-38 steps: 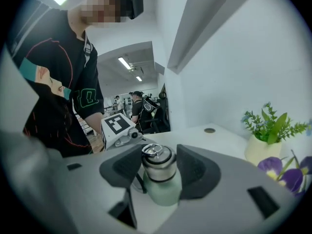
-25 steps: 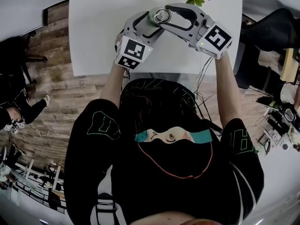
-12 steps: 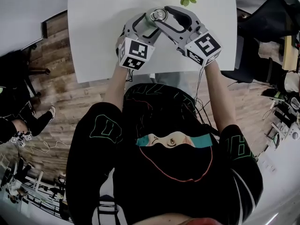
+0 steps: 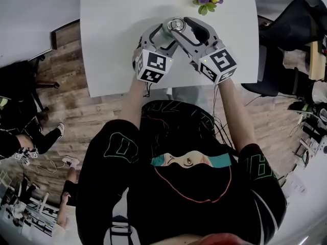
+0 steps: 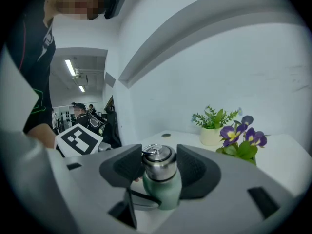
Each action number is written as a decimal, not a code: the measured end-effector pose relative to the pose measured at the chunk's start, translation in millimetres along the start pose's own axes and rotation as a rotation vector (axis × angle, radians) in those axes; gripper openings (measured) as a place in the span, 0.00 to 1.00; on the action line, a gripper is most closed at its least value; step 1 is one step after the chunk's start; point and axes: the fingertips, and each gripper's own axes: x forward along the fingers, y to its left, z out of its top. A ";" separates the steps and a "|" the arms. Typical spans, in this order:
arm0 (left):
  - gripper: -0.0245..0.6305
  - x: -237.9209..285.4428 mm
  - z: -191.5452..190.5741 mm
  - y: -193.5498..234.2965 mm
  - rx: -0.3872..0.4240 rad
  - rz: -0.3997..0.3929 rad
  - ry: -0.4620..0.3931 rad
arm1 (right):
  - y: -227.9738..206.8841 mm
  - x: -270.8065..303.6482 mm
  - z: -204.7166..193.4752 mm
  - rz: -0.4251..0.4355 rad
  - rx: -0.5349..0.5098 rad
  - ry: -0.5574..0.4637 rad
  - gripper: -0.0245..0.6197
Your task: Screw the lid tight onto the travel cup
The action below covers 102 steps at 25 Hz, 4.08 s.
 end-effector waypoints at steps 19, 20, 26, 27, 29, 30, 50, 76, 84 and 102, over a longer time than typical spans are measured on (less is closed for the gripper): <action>0.52 0.5 -4.6 -1.0 -0.015 -0.016 0.002 | 9.1 -1.3 1.3 0.473 -0.208 0.137 0.41; 0.52 0.6 -5.1 -1.1 -0.019 -0.015 0.001 | 8.9 0.1 2.2 0.505 -0.222 0.144 0.41; 0.52 1.4 -5.2 -1.1 -0.039 -0.026 -0.012 | 9.7 7.8 7.2 0.676 -0.249 0.195 0.37; 0.52 1.7 -5.2 -0.9 -0.043 -0.027 -0.013 | 10.2 8.5 6.5 0.706 -0.250 0.199 0.36; 0.52 1.5 -5.6 -0.8 -0.049 -0.027 -0.015 | 12.1 9.4 6.0 0.754 -0.238 0.204 0.36; 0.52 1.1 -5.9 -1.0 -0.051 -0.026 -0.014 | 13.0 9.5 6.1 0.769 -0.228 0.206 0.36; 0.52 2.5 -9.9 0.0 -0.028 -0.029 0.016 | 4.3 7.5 5.8 0.401 -0.084 0.065 0.36; 0.52 6.5 -16.9 -2.1 -0.015 -0.067 0.048 | -3.8 3.3 2.5 0.120 0.007 -0.006 0.38; 0.52 6.4 -18.8 -2.8 -0.025 -0.080 0.056 | 13.2 4.3 2.8 0.427 -0.175 0.118 0.45; 0.52 6.5 -20.0 -3.5 -0.018 -0.086 0.063 | 25.3 14.0 6.5 0.751 -0.249 0.258 0.35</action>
